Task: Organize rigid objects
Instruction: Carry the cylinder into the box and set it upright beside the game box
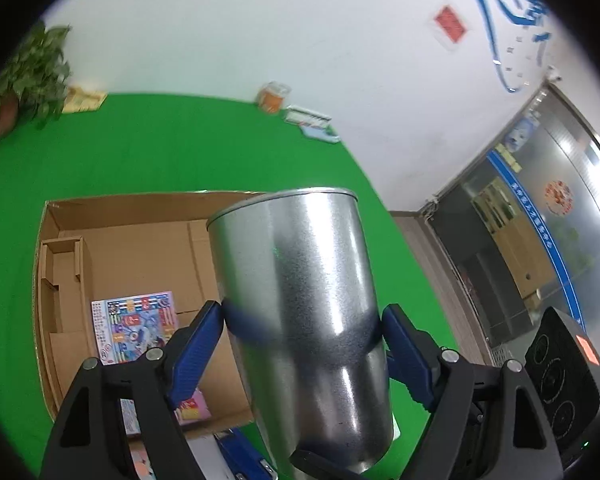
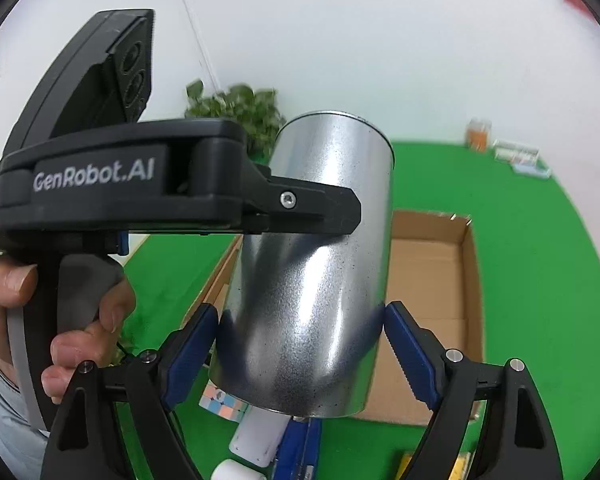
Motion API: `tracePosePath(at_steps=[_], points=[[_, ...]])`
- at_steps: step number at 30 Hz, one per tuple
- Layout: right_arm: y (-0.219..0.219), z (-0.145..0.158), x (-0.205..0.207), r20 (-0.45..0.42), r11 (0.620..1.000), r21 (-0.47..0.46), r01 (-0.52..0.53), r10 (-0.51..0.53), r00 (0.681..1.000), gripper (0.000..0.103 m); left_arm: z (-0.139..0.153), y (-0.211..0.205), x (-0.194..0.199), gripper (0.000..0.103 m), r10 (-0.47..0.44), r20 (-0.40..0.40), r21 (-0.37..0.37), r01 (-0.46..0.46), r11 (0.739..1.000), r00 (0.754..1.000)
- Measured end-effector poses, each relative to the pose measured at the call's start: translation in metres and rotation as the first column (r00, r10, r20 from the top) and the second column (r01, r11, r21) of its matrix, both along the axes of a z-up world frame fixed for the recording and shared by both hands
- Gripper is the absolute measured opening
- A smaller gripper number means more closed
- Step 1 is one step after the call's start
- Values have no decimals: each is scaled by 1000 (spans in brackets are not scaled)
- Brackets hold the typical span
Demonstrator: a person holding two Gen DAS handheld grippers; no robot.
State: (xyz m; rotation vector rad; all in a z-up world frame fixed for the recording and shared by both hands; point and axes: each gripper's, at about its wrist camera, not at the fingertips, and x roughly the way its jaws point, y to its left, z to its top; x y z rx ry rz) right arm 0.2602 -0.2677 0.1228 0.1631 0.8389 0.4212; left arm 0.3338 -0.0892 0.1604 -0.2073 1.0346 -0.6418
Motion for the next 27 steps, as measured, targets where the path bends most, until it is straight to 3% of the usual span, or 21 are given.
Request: tracePosePath(at_steps=[11, 21, 23, 27], points=[[15, -71, 55, -190, 1000, -3, 0, 0, 982, 83, -94, 9, 48, 81, -5, -201, -3, 4, 1000, 980], [14, -188, 81, -346, 1000, -23, 2, -10, 938, 82, -202, 3, 62, 81, -10, -372, 22, 19, 1000, 928], [16, -202, 82, -371, 999, -35, 7, -20, 928, 81, -216, 1, 64, 81, -10, -394, 30, 24, 999, 919], [21, -219, 90, -389, 998, -60, 9, -32, 920, 81, -217, -6, 61, 80, -24, -370, 58, 49, 997, 929]])
